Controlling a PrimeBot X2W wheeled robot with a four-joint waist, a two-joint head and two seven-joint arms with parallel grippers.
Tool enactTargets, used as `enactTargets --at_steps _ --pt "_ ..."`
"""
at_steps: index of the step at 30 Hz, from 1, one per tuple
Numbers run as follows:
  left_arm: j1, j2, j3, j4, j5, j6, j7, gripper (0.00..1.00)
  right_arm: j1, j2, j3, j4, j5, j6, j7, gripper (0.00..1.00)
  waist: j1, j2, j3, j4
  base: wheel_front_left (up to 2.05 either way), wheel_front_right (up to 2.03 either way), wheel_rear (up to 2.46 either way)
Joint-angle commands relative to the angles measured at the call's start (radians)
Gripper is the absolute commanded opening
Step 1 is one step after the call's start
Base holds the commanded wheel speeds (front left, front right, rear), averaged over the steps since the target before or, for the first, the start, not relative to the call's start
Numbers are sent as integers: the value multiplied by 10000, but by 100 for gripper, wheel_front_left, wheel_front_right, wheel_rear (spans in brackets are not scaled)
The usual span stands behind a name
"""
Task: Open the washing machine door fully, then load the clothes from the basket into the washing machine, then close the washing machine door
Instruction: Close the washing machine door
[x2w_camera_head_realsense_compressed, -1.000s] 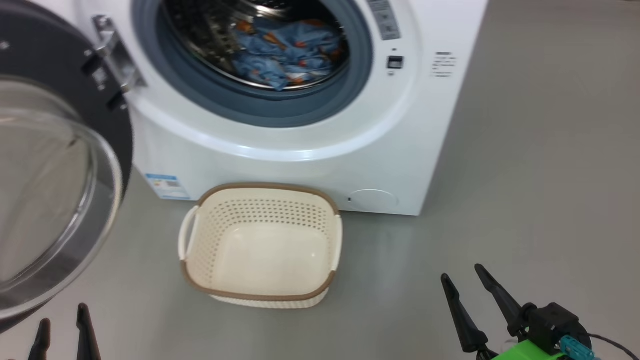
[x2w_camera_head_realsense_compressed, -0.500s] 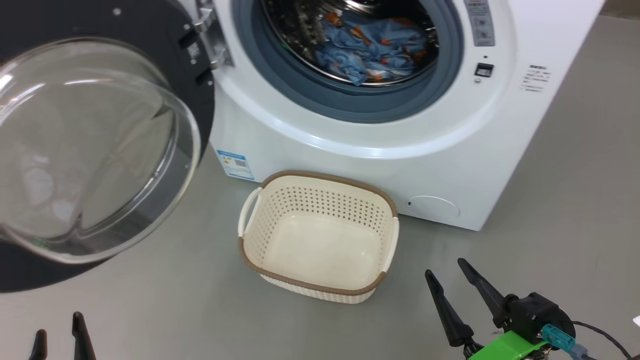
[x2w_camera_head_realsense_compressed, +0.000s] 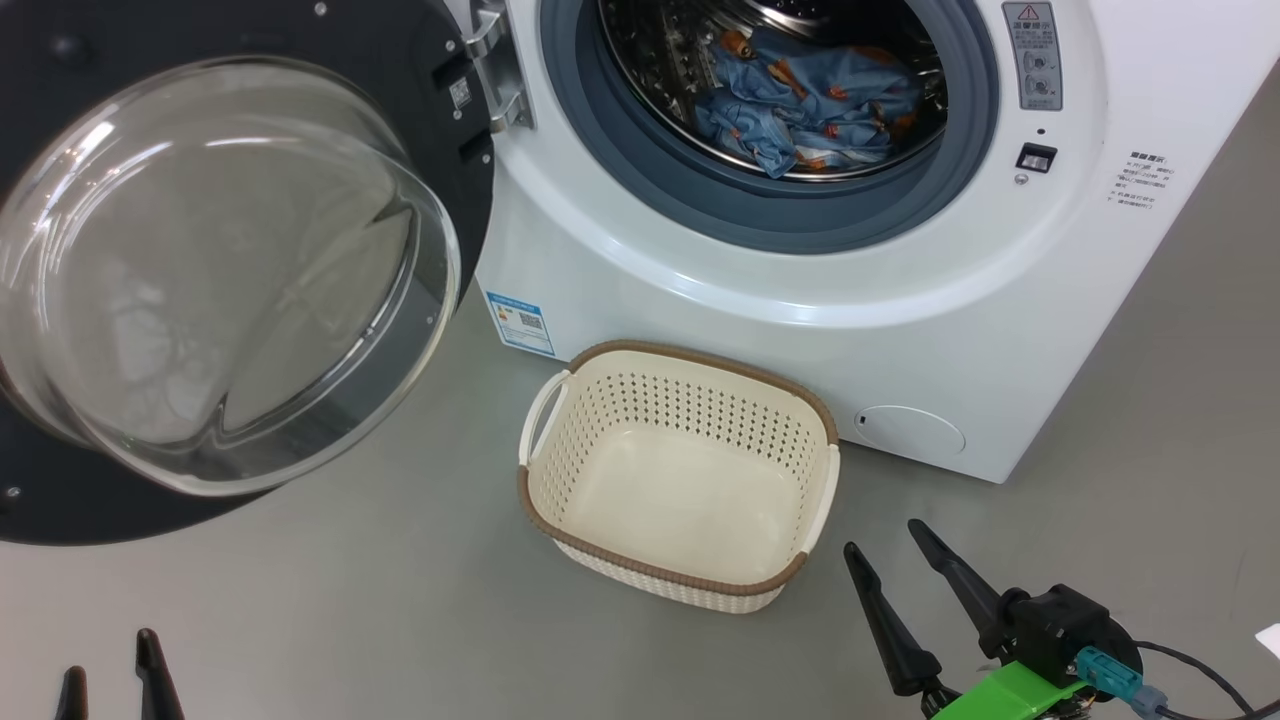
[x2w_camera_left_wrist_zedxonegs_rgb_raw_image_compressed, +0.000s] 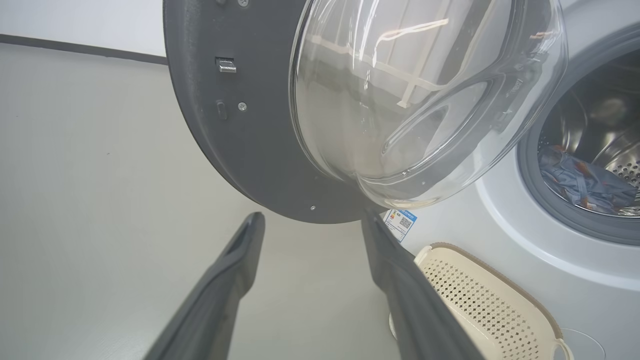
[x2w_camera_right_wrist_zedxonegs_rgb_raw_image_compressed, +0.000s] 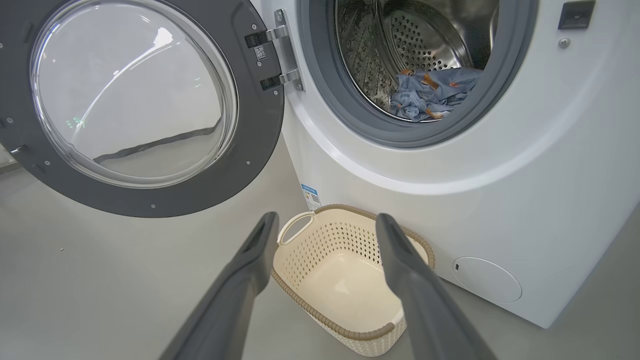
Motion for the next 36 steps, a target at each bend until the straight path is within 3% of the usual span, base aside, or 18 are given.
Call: enactTargets --at_steps 1,2,3,4,5,10,17,21,26,28,29,32,36 --pt "-131 187 380 -209 -12 17 -65 100 -375 -71 278 -204 79 62 -120 100 0 0 -28 15 0 0 0" --pt "-146 180 382 -234 -71 17 -65 100 -366 -74 283 -207 90 62 -120 100 0 0 -44 16 0 0 0" --pt "-169 175 361 -281 -169 17 -65 81 -351 -75 279 -212 100 62 -120 100 0 0 -62 17 0 0 0" --pt "-189 176 346 -383 -253 17 -65 35 -330 -72 265 -222 110 62 -120 100 0 0 -80 19 0 0 0" --pt "-224 212 352 -535 -334 17 -65 0 -299 -63 233 -231 120 62 -120 100 0 0 -100 20 0 0 0" --pt "-635 872 733 -1804 -917 17 -65 0 126 65 -70 -395 165 62 -120 100 0 0 -240 -16 0 0 0" --pt "-2176 2708 1887 -2794 -2665 17 -65 0 743 291 -397 -645 113 62 -120 100 0 0 -257 -315 0 0 0" --pt "-3289 4138 2300 -1984 -4610 17 -65 0 870 390 -472 -738 69 62 -120 100 0 0 -227 -654 0 0 0" --pt "-4293 6152 2102 -518 -6493 17 -64 0 930 471 -567 -833 -8 62 -120 100 0 0 -92 -1027 0 0 0" --pt "-4669 6757 1893 432 -7478 17 277 0 945 500 -576 -859 -50 62 -120 100 0 0 -32 -1149 0 0 0" --pt "-4669 6757 1893 432 -7478 17 277 0 945 500 -576 -859 -50 62 -120 100 0 0 -32 -1149 0 0 0" --pt "-5228 7584 1541 1757 -8637 17 1251 0 969 535 -587 -892 -106 62 -120 100 0 0 49 -1284 0 0 0" --pt "-5912 8269 1015 3395 -9938 17 3266 0 954 568 -617 -921 -177 62 -120 100 0 0 179 -1394 0 0 0"
